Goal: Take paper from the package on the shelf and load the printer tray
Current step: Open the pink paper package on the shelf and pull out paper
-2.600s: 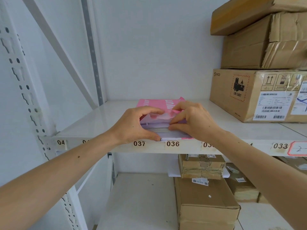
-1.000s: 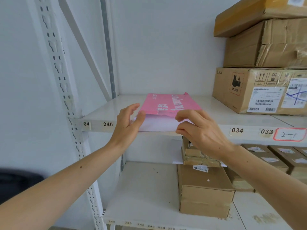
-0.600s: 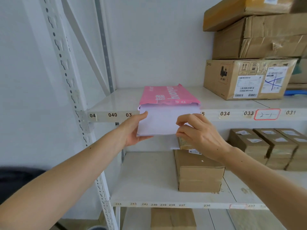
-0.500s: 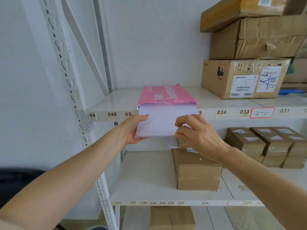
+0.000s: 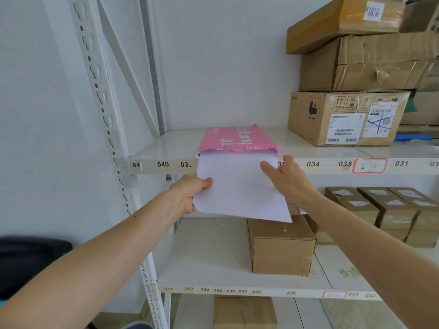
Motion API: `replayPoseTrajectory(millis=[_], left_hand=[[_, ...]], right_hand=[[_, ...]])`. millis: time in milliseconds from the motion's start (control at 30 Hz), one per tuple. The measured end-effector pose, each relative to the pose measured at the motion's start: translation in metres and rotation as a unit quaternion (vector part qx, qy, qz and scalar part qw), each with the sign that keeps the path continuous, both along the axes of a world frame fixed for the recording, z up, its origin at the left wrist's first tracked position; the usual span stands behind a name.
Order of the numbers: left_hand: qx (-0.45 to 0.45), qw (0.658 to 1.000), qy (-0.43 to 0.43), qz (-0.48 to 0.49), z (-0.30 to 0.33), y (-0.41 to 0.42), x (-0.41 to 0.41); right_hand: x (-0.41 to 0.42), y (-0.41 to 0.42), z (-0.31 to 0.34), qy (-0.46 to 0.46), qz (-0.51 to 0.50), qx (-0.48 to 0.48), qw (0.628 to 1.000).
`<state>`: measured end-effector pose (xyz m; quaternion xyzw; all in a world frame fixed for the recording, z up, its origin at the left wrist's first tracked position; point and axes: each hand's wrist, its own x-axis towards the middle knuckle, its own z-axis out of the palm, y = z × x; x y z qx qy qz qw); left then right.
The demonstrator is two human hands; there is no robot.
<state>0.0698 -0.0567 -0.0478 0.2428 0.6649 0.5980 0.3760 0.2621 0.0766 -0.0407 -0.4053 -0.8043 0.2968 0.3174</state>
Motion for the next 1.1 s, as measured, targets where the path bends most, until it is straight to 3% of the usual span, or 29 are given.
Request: replayPoseTrajectory(millis=[133, 300, 667, 1100], left_hand=[[0.000, 1.000, -0.009, 0.002, -0.005, -0.007, 0.004], [-0.005, 1.000, -0.021, 0.005, -0.009, -0.012, 0.015], [-0.015, 0.996, -0.085, 0.007, -0.018, -0.021, 0.042], [0.018, 0.985, 0.035, 0.167, -0.076, -0.016, 0.101]], right_hand=[[0.000, 0.019, 0.000, 0.011, -0.048, -0.129, 0.990], [0.008, 0.017, -0.006, 0.104, 0.027, -0.283, 0.953], [0.026, -0.001, -0.030, 0.073, 0.011, -0.198, 0.977], [0.062, -0.040, -0.060, -0.020, -0.019, -0.050, 0.998]])
